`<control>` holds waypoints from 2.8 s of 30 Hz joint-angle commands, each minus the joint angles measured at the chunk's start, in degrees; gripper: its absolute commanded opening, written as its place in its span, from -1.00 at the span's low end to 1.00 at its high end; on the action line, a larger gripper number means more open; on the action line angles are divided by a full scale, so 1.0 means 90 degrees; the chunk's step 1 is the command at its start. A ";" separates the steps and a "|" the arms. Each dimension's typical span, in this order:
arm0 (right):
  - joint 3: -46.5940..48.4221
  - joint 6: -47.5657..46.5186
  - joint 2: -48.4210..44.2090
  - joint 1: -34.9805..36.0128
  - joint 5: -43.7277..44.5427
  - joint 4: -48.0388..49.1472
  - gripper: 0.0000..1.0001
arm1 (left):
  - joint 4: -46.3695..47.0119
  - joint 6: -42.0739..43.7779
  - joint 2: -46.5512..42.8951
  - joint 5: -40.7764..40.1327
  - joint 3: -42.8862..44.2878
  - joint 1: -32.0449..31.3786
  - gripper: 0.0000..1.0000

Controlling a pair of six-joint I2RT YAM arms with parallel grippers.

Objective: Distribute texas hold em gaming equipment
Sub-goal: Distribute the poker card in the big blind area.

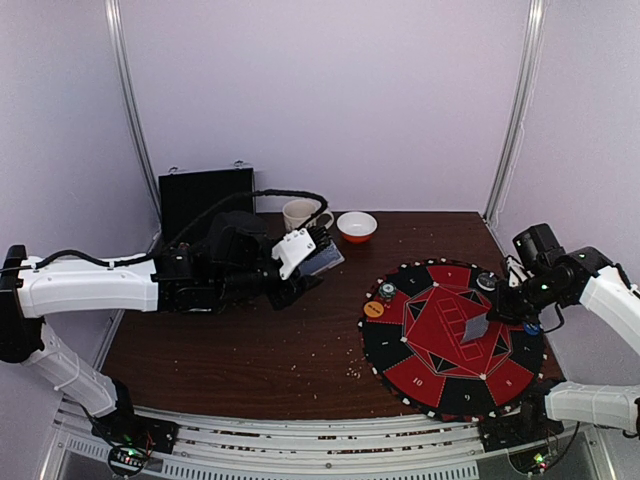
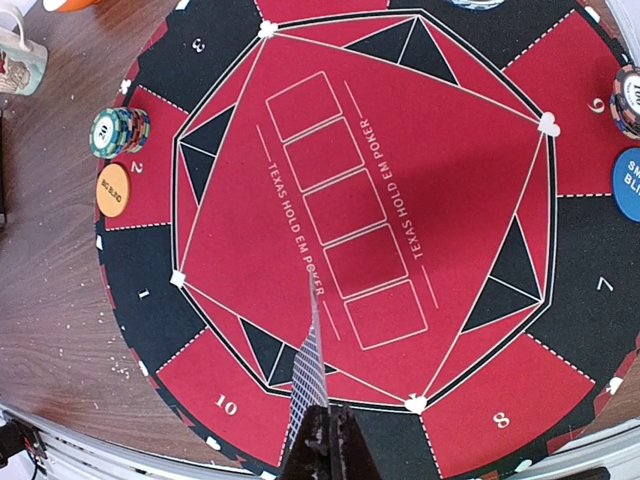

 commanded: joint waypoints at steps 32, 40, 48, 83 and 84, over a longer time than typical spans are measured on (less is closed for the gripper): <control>0.0967 0.0183 0.0513 -0.0041 0.2139 -0.1679 -1.00 | 0.0095 0.0024 0.0264 0.0035 0.0121 0.0039 -0.01; 0.0967 0.0184 0.0631 -0.0041 0.2221 -0.1653 -1.00 | 0.0106 0.0021 0.0286 0.0066 0.0101 0.0039 -0.01; 0.0953 0.0191 0.0674 -0.0041 0.2191 -0.1652 -1.00 | 0.0125 0.0046 0.0269 0.0059 0.0081 0.0039 -0.01; 0.1618 0.0274 0.1251 -0.0065 0.1509 -0.1748 -1.00 | 0.0148 0.0130 0.0179 -0.0027 0.0048 0.0039 0.00; 0.1569 0.0244 0.1261 -0.0044 0.0976 -0.1516 -1.00 | 0.0159 0.0131 0.0179 -0.0030 0.0043 0.0039 0.00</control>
